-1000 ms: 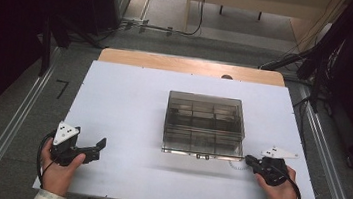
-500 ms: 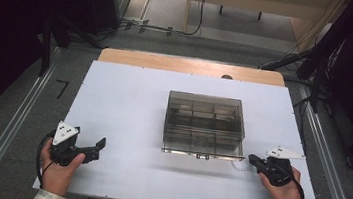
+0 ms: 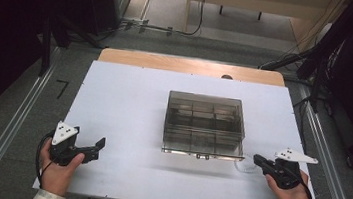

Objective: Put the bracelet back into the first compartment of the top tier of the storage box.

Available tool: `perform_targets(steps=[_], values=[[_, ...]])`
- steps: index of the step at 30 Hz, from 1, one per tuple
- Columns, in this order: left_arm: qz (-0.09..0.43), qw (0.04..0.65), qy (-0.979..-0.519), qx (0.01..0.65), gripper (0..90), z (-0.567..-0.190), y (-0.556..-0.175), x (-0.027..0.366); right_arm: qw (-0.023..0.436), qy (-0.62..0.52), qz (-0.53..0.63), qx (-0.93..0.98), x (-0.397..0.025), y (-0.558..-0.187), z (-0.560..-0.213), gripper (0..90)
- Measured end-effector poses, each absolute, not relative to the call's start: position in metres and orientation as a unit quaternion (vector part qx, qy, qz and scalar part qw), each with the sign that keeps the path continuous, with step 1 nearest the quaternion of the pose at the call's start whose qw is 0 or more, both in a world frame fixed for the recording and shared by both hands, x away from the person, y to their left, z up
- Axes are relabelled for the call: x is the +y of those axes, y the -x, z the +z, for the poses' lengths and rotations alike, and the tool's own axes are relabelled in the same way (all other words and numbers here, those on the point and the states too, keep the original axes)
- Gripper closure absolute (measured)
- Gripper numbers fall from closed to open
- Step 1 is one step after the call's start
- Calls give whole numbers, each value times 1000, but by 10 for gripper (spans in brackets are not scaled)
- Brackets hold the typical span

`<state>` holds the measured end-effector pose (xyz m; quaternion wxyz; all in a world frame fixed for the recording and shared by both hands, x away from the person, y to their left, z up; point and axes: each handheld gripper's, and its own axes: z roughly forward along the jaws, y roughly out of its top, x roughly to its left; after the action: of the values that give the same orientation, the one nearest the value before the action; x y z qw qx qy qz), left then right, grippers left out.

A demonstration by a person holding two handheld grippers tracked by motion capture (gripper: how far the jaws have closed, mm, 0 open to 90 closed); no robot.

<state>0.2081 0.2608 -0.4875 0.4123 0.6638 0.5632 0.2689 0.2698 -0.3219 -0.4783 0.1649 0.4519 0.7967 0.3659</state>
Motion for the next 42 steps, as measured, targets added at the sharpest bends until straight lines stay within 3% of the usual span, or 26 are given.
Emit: perform_targets(steps=[42], values=[[269, 414, -661, 565, 17, -487, -208, 261, 176, -421, 380, 805, -322, -246, -437, 853]])
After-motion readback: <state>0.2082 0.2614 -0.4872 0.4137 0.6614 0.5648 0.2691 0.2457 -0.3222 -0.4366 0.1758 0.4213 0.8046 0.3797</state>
